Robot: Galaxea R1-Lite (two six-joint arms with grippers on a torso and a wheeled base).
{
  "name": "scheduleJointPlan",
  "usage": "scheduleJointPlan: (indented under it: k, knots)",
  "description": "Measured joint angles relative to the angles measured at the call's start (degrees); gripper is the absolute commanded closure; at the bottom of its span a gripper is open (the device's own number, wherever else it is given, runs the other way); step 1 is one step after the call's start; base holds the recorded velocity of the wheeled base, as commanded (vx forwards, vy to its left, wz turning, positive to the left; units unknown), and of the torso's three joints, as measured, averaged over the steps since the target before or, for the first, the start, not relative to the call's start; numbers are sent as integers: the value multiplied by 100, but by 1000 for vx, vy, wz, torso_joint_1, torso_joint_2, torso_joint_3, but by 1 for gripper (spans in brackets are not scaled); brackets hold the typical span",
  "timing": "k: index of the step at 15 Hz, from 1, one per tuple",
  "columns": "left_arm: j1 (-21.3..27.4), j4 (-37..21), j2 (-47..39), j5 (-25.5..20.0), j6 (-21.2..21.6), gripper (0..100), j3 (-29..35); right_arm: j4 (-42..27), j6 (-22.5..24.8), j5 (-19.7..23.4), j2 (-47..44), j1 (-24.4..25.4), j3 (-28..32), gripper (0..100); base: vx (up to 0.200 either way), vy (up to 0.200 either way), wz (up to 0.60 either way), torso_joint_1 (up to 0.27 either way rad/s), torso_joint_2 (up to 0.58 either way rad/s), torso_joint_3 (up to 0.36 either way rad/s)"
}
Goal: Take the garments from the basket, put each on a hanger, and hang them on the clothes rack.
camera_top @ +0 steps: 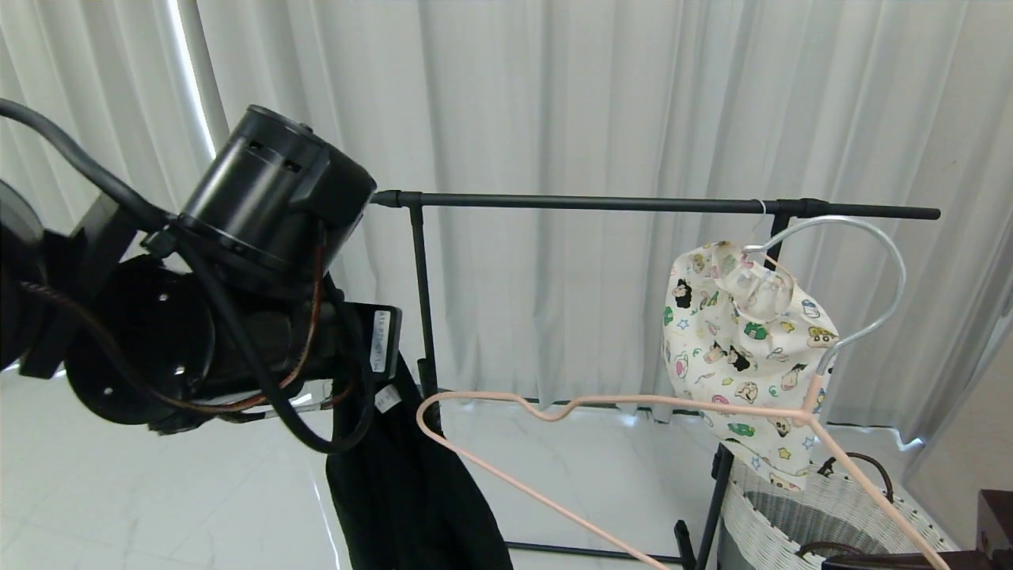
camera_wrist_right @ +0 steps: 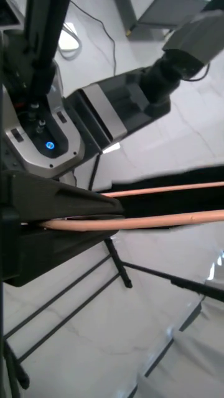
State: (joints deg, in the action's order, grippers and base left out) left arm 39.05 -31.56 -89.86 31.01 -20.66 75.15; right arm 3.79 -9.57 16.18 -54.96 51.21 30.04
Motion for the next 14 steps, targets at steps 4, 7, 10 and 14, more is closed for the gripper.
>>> scheduleJointPlan:
  k: [4, 7, 10, 14]
  knots:
    - [155, 1, -250, -9, -464, 100, 229, 414, -59, 29, -343, 38, 11, 100, 0, 0, 0, 0, 0, 0]
    - [295, 1, -271, -9, -607, 100, 288, 1019, -230, 27, -783, -100, 11, 100, 0, 0, 0, 0, 0, 0]
    - [343, 9, -273, -9, -611, 100, 422, 1164, -247, 40, -1100, -238, 80, 100, 0, 0, 0, 0, 0, 0]
    - [391, 9, -278, -9, -611, 100, 467, 1175, -250, 73, -1226, -284, 140, 100, 0, 0, 0, 0, 0, 0]
